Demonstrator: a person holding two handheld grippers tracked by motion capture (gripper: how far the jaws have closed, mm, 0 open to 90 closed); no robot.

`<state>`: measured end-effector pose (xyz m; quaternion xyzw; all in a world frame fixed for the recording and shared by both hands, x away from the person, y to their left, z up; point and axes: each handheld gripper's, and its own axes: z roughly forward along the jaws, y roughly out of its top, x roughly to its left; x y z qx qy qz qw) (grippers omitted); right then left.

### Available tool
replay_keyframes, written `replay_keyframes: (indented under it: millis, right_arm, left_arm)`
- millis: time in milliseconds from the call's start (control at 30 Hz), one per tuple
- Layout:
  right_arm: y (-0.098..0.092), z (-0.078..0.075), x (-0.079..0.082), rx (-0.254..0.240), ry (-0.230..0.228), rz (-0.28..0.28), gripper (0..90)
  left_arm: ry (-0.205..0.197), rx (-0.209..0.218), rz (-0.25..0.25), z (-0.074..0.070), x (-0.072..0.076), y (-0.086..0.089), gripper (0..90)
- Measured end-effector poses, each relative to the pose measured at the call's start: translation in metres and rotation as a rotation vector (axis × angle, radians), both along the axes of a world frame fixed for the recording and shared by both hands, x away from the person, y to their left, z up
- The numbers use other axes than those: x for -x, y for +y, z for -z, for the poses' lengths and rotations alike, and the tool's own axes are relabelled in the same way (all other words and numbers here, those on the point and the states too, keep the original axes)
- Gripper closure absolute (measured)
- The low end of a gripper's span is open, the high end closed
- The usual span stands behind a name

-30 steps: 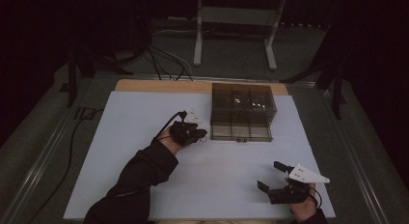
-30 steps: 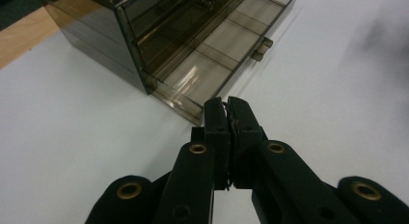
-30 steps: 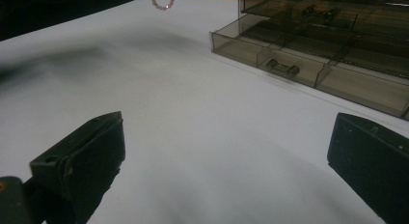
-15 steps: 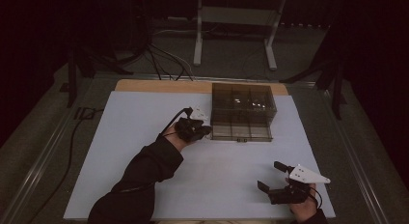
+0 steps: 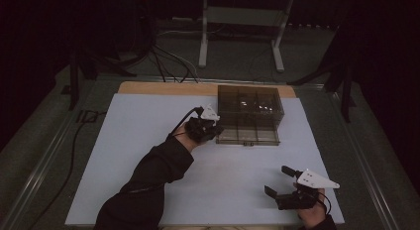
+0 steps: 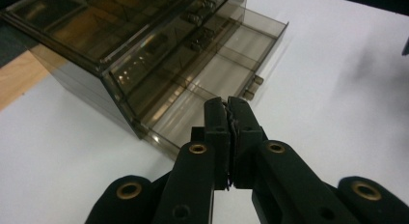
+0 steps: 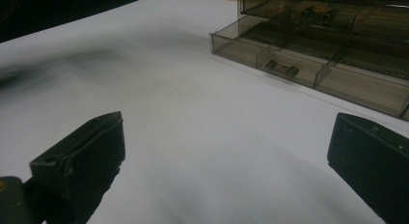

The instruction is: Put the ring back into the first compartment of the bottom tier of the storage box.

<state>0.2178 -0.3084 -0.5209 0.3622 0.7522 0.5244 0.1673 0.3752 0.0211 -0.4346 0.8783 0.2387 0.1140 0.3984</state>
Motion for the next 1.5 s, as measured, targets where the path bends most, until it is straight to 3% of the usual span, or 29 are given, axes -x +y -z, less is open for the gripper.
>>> replay_keyframes:
  millis: [233,267,567,1100,1400,1500]
  right_arm:
    - [0.0,0.0,0.0,0.002,-0.003,0.0,0.0]
    - [0.0,0.0,0.0,0.003,-0.002,-0.001,0.0]
    - [0.0,0.0,0.0,0.001,0.0,-0.001,0.0]
    - [0.0,0.0,0.001,0.0,-0.001,-0.002,0.0]
    - [-0.001,0.0,0.001,0.0,-0.002,-0.003,0.0]
    - [-0.001,0.0,0.002,-0.001,-0.001,-0.003,0.0]
  left_arm:
    - [-0.013,0.012,-0.003,-0.005,-0.007,-0.005,89.9]
    - [-0.014,0.029,-0.008,-0.005,-0.01,-0.006,89.9]
    - [-0.01,0.033,-0.012,-0.003,-0.02,-0.015,89.8]
    - [-0.01,0.057,-0.029,0.006,-0.034,-0.03,89.7]
    - [0.023,0.08,-0.022,0.019,-0.043,-0.042,88.8]
    - [0.027,0.068,-0.026,0.022,-0.045,-0.044,88.8]
